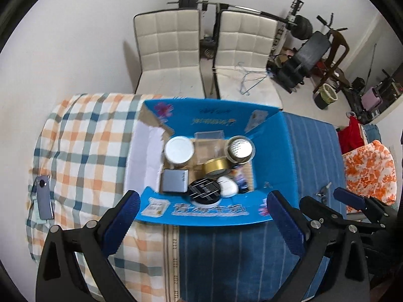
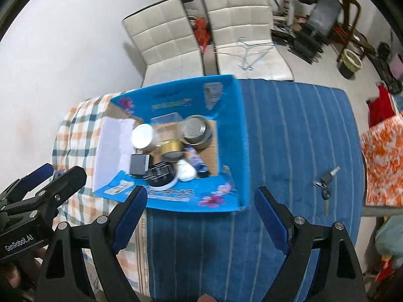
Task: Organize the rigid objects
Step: 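Move the right tool to the car keys and grasp them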
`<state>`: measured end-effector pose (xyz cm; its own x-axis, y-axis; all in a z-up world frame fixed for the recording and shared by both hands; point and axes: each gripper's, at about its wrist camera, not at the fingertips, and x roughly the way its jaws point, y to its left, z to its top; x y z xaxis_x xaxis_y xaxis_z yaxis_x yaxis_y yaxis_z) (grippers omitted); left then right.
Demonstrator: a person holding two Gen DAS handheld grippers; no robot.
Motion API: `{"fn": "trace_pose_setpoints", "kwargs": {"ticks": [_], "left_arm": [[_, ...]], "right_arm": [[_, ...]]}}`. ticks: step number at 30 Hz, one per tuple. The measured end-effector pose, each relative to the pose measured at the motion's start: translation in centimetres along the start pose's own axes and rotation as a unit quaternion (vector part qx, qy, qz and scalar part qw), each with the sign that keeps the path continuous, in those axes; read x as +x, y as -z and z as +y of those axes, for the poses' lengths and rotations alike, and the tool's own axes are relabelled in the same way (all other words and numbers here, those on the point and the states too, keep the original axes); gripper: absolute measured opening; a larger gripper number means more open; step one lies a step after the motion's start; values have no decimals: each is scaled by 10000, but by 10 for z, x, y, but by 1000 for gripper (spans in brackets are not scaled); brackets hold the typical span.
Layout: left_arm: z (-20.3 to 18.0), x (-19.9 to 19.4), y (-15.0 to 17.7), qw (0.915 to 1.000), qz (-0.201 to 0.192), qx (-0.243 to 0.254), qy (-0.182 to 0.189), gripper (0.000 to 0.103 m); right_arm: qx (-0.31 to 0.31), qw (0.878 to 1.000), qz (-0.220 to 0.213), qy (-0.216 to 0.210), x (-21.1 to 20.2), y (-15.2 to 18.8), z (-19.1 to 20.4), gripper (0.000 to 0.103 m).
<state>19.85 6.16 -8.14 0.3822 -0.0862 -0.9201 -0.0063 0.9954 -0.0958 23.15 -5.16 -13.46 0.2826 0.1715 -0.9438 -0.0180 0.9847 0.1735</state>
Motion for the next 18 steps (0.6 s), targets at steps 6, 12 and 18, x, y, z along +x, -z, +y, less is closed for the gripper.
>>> {"fn": "trace_pose_setpoints", "kwargs": {"ticks": [6,12,18], "left_arm": [[-52,22,-5,9995,161,241,133,103],[-105,66,-6,9985,355,367,203,103],[-134,123,-7,9968,753,268,97,103]], "right_arm": [[991,9936,158,512,10,14,-108,89],[2014,9716,575,1101,58,28,-230,89],[2383,9586,1025,1175,132,32,-294,89]]}}
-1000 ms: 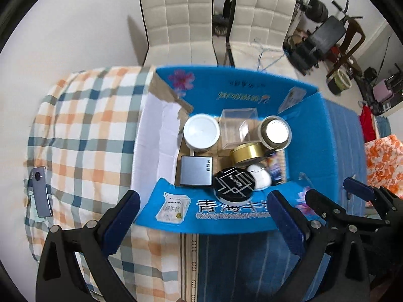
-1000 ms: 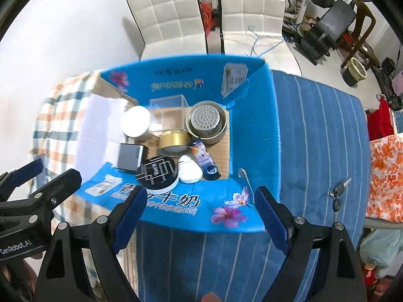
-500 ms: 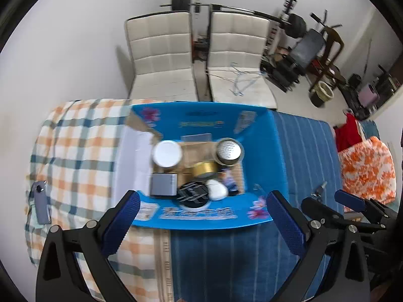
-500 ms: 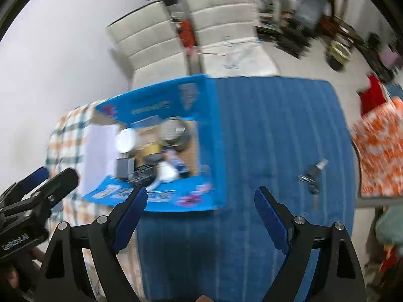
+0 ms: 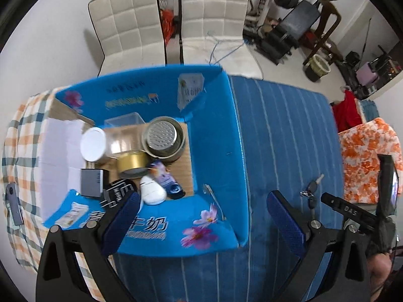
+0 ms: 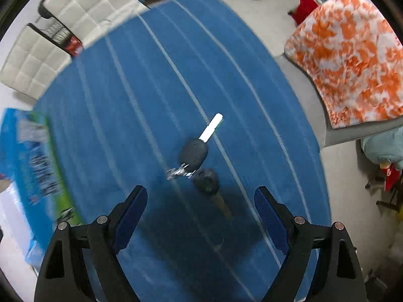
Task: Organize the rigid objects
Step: 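Move the right tool to the car keys and grasp them, then carry the car keys with the right tool into the blue box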
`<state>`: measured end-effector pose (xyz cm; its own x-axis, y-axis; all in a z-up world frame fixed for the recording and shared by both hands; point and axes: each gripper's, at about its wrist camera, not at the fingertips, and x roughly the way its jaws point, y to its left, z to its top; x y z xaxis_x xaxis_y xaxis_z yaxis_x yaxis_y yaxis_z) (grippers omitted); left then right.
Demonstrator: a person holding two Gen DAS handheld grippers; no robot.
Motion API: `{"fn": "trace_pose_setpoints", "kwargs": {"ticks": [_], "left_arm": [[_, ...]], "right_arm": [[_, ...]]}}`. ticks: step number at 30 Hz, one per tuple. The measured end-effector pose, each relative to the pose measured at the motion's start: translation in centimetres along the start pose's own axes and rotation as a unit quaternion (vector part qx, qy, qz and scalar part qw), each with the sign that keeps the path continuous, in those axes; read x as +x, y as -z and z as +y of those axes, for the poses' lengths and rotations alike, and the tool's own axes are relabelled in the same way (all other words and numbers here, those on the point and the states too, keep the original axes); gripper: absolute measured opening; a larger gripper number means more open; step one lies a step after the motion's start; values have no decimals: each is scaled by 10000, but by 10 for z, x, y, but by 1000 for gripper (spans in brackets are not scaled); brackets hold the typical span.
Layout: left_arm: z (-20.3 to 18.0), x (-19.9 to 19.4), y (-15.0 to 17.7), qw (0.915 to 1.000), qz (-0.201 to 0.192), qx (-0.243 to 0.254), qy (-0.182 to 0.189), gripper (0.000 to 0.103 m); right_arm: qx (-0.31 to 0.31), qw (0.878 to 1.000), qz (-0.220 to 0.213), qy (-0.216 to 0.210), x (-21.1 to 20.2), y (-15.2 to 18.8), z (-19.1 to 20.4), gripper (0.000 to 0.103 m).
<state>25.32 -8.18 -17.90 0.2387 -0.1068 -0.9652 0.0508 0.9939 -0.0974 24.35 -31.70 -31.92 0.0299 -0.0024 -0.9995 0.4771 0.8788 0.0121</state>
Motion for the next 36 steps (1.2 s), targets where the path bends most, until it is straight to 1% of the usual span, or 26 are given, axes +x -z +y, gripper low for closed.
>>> {"fn": "trace_pose_setpoints", "kwargs": {"ticks": [3,4,5,7,9,10,11,12,13,15,18,21,24,27,30,36], "left_arm": [[-5,22,-5,9998,109,-38,-183,103],[-5,26,-7,9997,146,-57,-195,103],[-5,30,-8,9996,169,-88,-210,103],[-2,37,-11,9993,230,-128,-273,103],[1,42,-12,9990,268,-157,-334,103],[2,42,-13,9989,277,-182,-343,103],[4,43,-13,9988,288,-204,-342,103],[7,44,-13,9986,309,-244,-346,103],[8,45,-13,9985,320,-268,-344,103],[10,45,-13,9985,337,-298,-325,103],[12,43,-12,9985,405,-278,-232,103],[11,32,-9,9992,292,-137,-250,103],[10,23,-5,9994,223,33,-270,103],[9,11,2,9994,196,139,-243,103],[11,-9,10,9995,47,207,-222,103],[17,-49,21,9990,-256,291,-199,103]], "right_arm": [[21,9997,232,95,35,-8,2,88],[41,9994,317,127,45,-10,3,83],[44,9992,355,192,54,-7,4,86],[-44,9995,60,323,51,-5,10,84],[94,9994,-73,315,48,-2,10,73],[123,9993,-121,338,45,-1,11,53],[87,9992,-152,370,41,1,15,20],[35,9992,-127,390,39,2,19,11],[-15,9990,-58,453,39,4,22,11],[-64,9989,-64,470,39,8,24,11],[-55,9994,-4,342,35,16,22,10],[-148,9994,-195,245,19,25,24,10],[-279,9987,-415,36,-10,39,32,10],[-503,9960,-733,-132,-46,54,44,10],[-758,9911,-1035,-359,-86,73,57,10],[-1170,9799,-1397,-811,-146,100,82,10]]}}
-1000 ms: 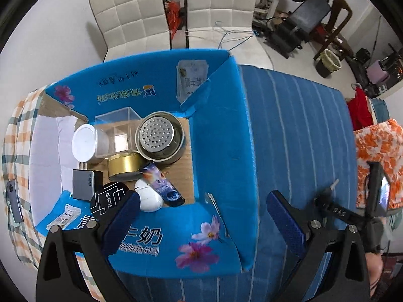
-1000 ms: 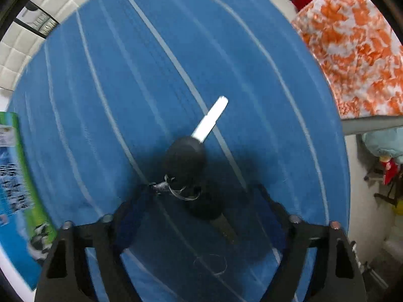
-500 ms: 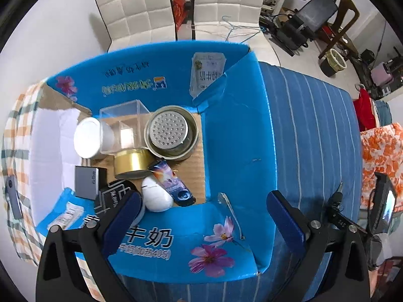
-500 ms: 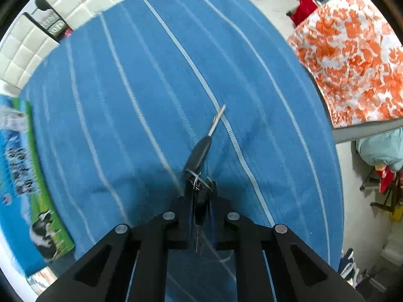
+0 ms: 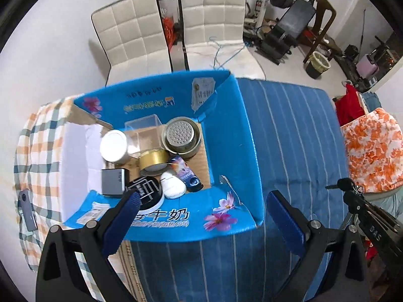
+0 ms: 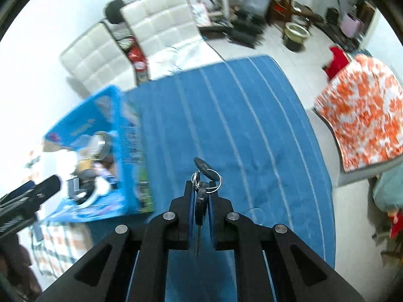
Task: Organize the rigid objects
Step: 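Carry the car keys with the right tool into the blue box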
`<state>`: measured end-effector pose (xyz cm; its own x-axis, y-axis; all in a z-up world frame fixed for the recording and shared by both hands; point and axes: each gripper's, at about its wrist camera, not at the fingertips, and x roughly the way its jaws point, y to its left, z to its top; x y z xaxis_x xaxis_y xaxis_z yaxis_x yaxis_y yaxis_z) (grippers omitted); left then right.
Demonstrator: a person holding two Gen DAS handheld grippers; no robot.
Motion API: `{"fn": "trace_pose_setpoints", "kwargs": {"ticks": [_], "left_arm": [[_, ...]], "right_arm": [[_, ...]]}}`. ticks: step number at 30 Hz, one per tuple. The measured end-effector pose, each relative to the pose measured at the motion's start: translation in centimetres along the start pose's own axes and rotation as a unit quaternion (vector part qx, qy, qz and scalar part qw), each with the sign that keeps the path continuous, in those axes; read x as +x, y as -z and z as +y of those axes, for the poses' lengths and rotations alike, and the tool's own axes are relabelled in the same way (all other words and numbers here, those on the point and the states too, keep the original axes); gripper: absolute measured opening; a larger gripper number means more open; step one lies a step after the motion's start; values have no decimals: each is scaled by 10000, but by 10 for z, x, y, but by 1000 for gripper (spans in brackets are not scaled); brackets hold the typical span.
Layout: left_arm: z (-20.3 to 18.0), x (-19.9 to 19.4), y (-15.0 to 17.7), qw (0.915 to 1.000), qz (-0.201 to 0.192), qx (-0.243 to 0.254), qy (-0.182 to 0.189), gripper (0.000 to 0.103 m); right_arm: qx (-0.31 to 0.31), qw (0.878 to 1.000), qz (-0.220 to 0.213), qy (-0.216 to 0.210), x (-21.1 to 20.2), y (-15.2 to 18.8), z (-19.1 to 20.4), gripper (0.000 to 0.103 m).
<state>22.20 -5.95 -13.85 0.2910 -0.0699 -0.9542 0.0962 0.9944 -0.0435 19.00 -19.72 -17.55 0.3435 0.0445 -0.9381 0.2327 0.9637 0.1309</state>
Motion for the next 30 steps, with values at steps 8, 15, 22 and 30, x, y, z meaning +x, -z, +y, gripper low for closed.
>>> {"fn": "trace_pose_setpoints", "kwargs": {"ticks": [8,15,22,30], "left_arm": [[23,-65,7,9983,-565,71,-157,103],[59,-99,10,9958,-875,-112,-246,103],[103,-108,2,9938,-985,-367,-350,103],[151,-71,-12,9931,-830,-760,-336,103]], "right_arm": [[-568,9960,-326,-606,-64,8,82,10],[-1008,9885,-438,-1035,-88,8,144,10],[-1298,9836,-393,-1187,-80,-6,186,10],[-1259,9852,106,-1157,2,-32,206,10]]}}
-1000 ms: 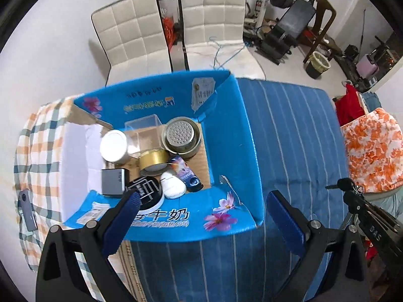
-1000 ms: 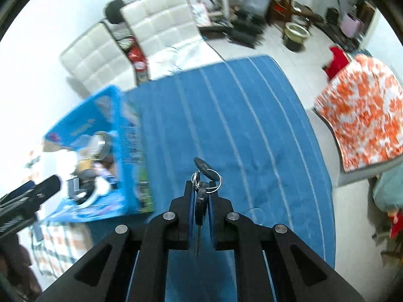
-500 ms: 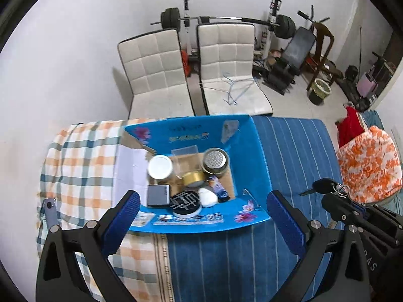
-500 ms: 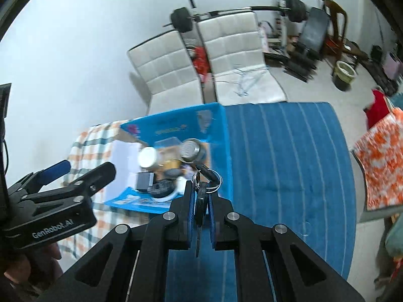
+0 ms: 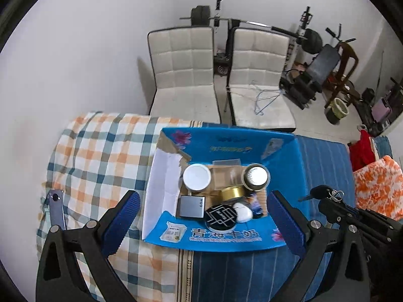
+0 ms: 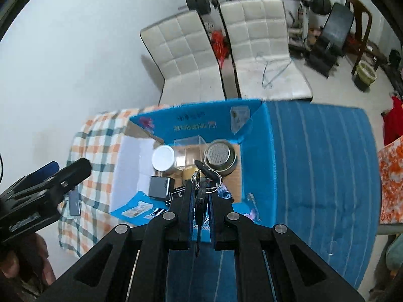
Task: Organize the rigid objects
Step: 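Carry the car keys with the right tool into the blue box, then open the right tool to release the keys and lift out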
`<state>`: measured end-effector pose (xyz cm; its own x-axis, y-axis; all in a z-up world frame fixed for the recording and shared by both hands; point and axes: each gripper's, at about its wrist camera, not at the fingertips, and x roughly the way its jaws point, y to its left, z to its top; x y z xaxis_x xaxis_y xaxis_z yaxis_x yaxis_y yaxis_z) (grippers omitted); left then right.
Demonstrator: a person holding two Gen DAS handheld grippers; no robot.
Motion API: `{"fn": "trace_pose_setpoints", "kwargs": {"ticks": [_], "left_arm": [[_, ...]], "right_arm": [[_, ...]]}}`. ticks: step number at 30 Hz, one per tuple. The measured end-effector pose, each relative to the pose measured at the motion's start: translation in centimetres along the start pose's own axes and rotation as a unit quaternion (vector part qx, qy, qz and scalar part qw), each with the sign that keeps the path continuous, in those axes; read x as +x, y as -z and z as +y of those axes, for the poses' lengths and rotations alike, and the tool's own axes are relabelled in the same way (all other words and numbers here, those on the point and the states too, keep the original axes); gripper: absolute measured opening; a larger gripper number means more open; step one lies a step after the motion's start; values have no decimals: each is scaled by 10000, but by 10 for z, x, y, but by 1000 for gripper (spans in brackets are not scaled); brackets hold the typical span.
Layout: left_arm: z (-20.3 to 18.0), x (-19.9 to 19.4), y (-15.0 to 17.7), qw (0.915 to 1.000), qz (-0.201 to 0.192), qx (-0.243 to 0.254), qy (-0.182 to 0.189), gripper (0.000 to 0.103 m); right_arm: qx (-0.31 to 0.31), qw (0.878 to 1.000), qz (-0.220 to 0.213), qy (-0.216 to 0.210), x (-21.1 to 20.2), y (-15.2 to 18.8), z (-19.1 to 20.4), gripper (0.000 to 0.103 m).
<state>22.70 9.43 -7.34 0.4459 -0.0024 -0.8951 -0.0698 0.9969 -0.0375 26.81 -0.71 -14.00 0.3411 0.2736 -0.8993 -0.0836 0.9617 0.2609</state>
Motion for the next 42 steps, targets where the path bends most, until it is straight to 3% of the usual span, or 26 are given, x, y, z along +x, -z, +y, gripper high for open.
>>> {"fn": "trace_pose_setpoints", "kwargs": {"ticks": [6,12,22,28,30,33,36,37,42], "left_arm": [[9,59,12,9991,411,-94,16,103],[9,112,27,9955,942,-74,89,103],[11,143,42,9923,1238,14,10,103],[18,147,39,9923,1235,-11,-41,103],[20,146,38,9926,1212,-9,-49,103],[21,139,37,9933,1156,1,-51,103],[20,129,35,9941,1080,53,-79,103],[20,127,35,9943,1060,65,-87,103],[19,107,33,9955,936,78,-97,103]], "right_arm": [[157,9971,584,467,88,4,-15,10],[11,9897,873,1138,149,21,-24,10],[-1,9747,1308,1813,202,40,-41,13],[146,9730,1456,1786,210,42,-49,16],[134,9733,1437,1784,208,41,-45,24],[97,9769,1311,1687,197,38,-38,46],[20,9798,1135,1647,183,35,-31,81],[-4,9813,1057,1606,176,34,-28,85],[-124,9854,725,1536,138,29,-15,85]]}}
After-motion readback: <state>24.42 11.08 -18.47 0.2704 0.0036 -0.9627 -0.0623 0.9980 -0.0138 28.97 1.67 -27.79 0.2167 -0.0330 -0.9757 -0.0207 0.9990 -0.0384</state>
